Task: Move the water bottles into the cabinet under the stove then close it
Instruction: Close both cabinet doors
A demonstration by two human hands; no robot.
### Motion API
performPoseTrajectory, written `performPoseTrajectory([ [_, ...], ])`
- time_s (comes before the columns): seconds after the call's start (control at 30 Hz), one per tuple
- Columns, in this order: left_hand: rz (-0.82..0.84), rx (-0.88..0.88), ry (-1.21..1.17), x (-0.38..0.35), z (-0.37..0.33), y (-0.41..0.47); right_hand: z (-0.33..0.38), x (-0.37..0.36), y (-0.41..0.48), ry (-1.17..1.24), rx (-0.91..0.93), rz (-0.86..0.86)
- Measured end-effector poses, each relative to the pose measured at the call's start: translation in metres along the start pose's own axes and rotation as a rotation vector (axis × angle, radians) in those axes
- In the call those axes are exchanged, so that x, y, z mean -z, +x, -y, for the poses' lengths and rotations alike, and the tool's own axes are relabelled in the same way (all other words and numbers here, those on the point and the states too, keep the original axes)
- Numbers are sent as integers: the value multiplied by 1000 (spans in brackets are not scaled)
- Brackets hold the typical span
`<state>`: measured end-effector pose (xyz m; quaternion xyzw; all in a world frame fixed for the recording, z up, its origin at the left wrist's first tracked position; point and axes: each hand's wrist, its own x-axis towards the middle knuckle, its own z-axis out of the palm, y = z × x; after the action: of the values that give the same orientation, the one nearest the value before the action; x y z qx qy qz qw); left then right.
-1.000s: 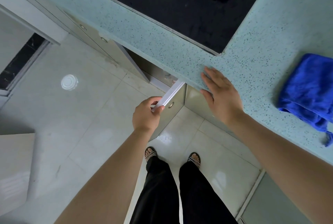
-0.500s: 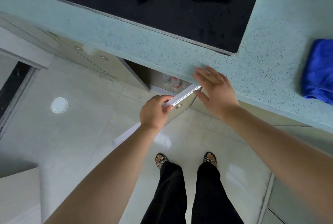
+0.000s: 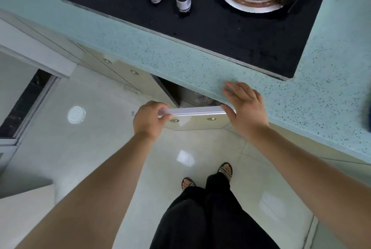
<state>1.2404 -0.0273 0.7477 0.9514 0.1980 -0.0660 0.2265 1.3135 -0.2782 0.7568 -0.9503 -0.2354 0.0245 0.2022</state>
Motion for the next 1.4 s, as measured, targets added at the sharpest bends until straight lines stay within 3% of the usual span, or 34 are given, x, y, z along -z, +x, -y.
performPoseTrajectory([
  [0.1, 29, 0, -11, 0, 2, -3, -2, -6, 1, 42, -3, -41],
  [0.3, -64, 39, -97, 7, 26, 4, -2, -12, 1, 74, -31, -113],
  [0.63, -175, 225, -398, 12, 23, 35, 16, -25, 6, -1, -190, -250],
  [0.8, -165, 208, -473, 10, 27, 56, 22, -33, 5, -18, -208, -320],
  [1.0, -176, 308, -640, 4, 23, 71, 25, -39, 4, -53, -223, -364],
  [1.3, -130, 211, -580, 3, 23, 96, 31, -41, 5, -40, -279, -406],
  [1.4, -142, 242, -664, 0, 27, 97, 31, -42, 5, -56, -287, -420],
])
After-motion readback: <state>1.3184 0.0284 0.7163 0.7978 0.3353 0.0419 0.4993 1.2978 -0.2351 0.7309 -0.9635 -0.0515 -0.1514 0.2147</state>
